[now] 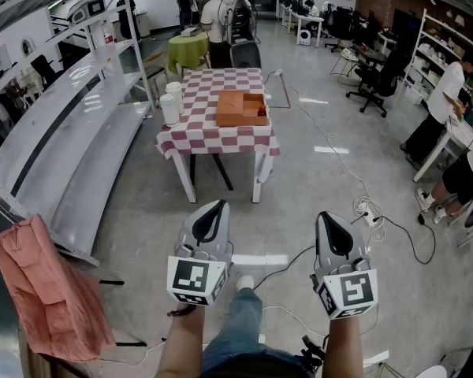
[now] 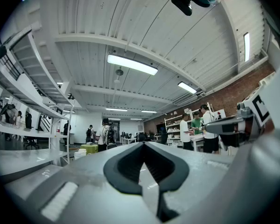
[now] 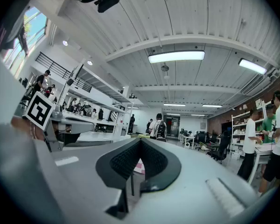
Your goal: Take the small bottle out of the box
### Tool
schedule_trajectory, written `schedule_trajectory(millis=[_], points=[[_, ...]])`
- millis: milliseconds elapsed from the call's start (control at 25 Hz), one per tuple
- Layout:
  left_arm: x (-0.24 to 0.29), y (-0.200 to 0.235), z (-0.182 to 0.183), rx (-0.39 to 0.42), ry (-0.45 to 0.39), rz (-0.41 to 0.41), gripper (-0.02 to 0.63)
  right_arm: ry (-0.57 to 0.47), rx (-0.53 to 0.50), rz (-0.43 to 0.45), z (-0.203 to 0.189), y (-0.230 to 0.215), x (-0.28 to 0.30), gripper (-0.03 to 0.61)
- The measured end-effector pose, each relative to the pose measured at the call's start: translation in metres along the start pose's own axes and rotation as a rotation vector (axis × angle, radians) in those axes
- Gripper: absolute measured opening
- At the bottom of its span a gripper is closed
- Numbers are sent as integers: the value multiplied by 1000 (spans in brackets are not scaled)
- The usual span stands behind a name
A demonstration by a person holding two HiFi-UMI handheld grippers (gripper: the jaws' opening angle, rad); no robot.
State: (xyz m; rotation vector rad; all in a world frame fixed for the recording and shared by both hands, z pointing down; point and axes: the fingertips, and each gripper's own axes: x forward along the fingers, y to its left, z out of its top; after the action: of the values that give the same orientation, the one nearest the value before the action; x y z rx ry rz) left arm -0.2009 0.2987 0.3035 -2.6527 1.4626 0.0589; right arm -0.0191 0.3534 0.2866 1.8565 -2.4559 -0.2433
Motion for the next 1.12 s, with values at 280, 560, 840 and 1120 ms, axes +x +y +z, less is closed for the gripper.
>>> schedule_trajectory(millis=[280,560,840,1120], points=[[52,5,-8,-14,-8,-22,-3,17,-10,-11,-11,-31,35,-2],[142,40,-25,-34,1,-21,-3,20,18,-23,-24,-78,119,-2],[237,82,-38,-69,45,-43,-3,60,51,-13,-38,-116,218,-2],[297,108,-72,-65,60,-88,-3,54,36,-29,-66,-131,280,-2]])
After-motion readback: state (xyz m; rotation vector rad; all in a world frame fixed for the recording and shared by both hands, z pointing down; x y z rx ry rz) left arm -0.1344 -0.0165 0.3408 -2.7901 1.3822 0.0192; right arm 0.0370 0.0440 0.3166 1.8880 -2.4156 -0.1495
